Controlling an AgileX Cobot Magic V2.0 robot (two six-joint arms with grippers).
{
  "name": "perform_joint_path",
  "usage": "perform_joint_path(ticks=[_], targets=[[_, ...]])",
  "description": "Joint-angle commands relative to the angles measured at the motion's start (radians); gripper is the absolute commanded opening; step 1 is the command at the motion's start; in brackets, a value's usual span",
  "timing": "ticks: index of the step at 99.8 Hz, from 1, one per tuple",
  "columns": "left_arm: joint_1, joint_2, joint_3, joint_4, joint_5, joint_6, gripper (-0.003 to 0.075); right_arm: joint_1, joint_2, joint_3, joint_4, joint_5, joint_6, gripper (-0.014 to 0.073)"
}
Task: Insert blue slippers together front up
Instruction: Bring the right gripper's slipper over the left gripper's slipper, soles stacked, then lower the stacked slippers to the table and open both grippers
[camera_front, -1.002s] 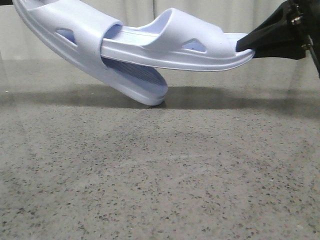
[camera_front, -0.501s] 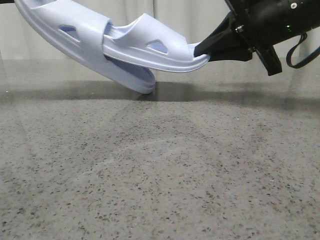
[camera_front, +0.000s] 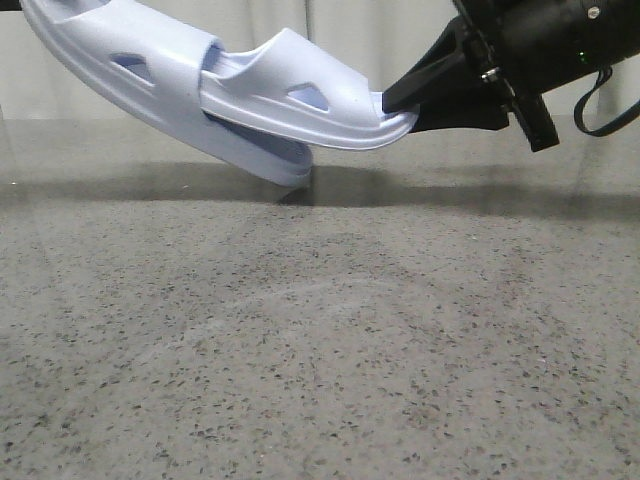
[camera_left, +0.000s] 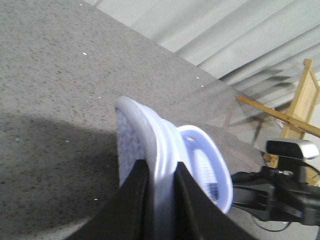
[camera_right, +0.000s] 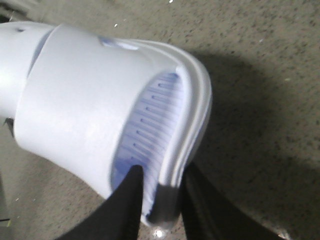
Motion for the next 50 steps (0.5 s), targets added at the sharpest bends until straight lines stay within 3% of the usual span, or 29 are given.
perform_joint_path(ticks=[1,27,50], targets=[[-0.003,-0.031,-0.021,-0.023,0.120,-0.001,0.0015,-0.031,-0.048,-0.040,0.075,0.242,-0.020,0.0187],[0.021,-0.031,-0.015,0.040,0.038,-0.001,0.0015,-0.199,-0.060,-0.040,0.075,0.416,-0.020,0.0187],[-0.053,-0.029,0.075,0.040,-0.064,0.053,0.0015,-0.248,-0.079,-0.040,0.071,0.416,-0.018,0.0187]])
